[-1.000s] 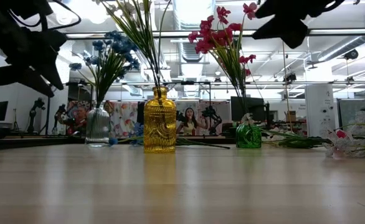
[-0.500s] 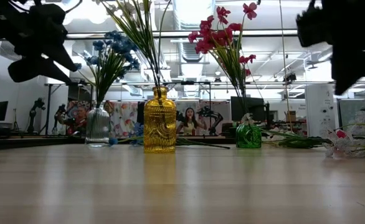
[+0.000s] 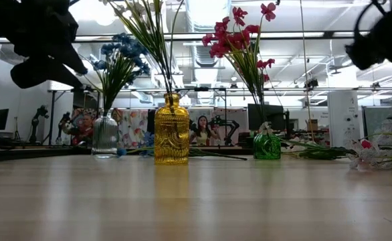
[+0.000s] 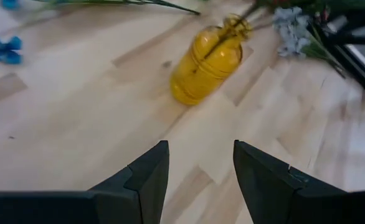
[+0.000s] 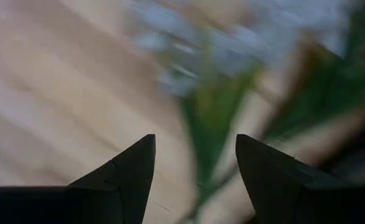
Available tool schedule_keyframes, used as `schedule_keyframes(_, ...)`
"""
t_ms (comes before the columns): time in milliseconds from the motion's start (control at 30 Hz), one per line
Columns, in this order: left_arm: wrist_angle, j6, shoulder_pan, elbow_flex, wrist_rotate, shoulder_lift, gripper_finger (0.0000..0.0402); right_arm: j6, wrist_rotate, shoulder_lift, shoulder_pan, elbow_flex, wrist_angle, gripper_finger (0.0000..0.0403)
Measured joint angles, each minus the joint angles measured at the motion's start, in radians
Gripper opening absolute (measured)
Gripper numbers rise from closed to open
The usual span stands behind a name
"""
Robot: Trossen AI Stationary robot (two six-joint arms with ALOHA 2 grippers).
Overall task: Sort flowers into vase by color
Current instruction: Put the bottom white flowers into the yellow vase
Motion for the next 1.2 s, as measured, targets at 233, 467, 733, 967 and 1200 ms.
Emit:
schedule_keyframes(233,0.068,-0.012,-0.049,0.0,-0.018,0.098,0.0166,0.02,-0.028,0.108,0.047,0.0,-0.056,0.0215)
schedule_keyframes(467,0.101,-0.012,-0.058,0.0,-0.019,0.16,0.0166,-0.079,-0.081,0.264,0.05,0.0,0.008,0.0223)
schedule_keyframes(733,0.112,-0.012,-0.058,0.0,-0.039,0.187,0.0166,-0.126,-0.087,0.31,0.05,0.0,0.025,0.0296)
schedule_keyframes(967,0.114,-0.011,-0.057,0.0,-0.095,0.2,0.0166,-0.15,-0.039,0.317,0.05,0.0,0.083,0.0318)
schedule_keyframes(1200,0.119,-0.011,-0.057,0.0,-0.098,0.218,0.0166,-0.184,-0.018,0.377,0.038,0.0,0.143,0.0278)
